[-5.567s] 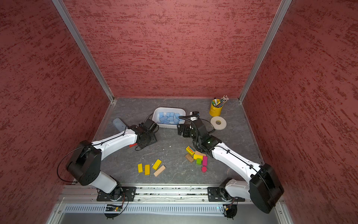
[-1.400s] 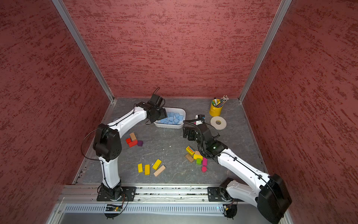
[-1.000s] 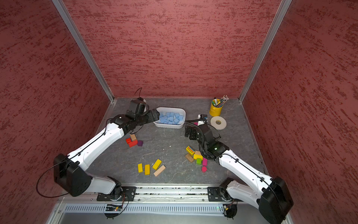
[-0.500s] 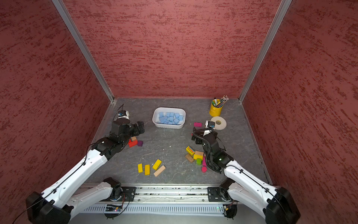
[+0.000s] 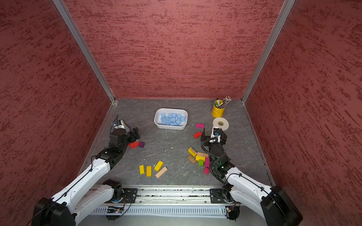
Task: Pick out the blue building blocks
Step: Reset both arms
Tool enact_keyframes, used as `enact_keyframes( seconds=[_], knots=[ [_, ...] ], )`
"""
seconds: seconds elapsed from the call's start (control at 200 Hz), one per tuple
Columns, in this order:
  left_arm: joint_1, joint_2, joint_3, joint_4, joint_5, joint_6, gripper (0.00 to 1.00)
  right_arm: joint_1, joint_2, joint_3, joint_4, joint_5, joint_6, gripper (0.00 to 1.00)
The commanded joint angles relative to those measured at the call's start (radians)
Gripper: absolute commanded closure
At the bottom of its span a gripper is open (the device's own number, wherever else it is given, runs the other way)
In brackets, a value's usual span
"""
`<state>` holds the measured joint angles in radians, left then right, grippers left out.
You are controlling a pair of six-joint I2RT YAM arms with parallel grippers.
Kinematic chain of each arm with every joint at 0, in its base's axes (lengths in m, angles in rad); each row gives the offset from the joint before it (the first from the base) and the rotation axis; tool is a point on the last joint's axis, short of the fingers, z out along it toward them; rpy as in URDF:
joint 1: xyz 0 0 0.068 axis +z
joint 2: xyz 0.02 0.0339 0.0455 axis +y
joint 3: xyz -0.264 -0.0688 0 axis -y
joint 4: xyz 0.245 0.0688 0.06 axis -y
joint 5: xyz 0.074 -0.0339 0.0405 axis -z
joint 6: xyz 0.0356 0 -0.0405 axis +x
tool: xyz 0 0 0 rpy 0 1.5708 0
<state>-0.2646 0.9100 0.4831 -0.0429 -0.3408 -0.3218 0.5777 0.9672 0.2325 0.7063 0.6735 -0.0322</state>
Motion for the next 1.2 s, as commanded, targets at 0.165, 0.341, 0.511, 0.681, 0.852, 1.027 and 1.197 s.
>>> enact_keyframes(
  seconds=[0.165, 0.341, 0.511, 0.681, 0.852, 1.027, 1.197],
  knots=[
    [0.057, 0.036, -0.097, 0.380, 0.004, 0.176, 0.00, -0.151, 0.182, 0.024, 0.221, -0.048, -0.087, 0.02],
    [0.114, 0.106, -0.137, 0.506, 0.032, 0.227, 0.00, -0.234, 0.309, 0.014, 0.351, -0.092, -0.107, 0.02],
    [0.191, 0.193, -0.188, 0.656, 0.084, 0.236, 0.00, -0.296, 0.429, -0.023, 0.514, -0.148, -0.117, 0.01],
    [0.256, 0.286, -0.230, 0.786, 0.167, 0.221, 0.00, -0.347, 0.466, -0.010, 0.550, -0.245, -0.137, 0.02],
    [0.320, 0.354, -0.209, 0.835, 0.271, 0.197, 0.00, -0.436, 0.502, 0.016, 0.525, -0.356, -0.084, 0.02],
    [0.384, 0.460, -0.195, 0.945, 0.361, 0.207, 0.00, -0.526, 0.497, 0.022, 0.490, -0.501, -0.018, 0.02],
    [0.382, 0.523, -0.159, 0.950, 0.444, 0.246, 0.00, -0.600, 0.560, -0.011, 0.599, -0.630, 0.032, 0.02]
  ],
)
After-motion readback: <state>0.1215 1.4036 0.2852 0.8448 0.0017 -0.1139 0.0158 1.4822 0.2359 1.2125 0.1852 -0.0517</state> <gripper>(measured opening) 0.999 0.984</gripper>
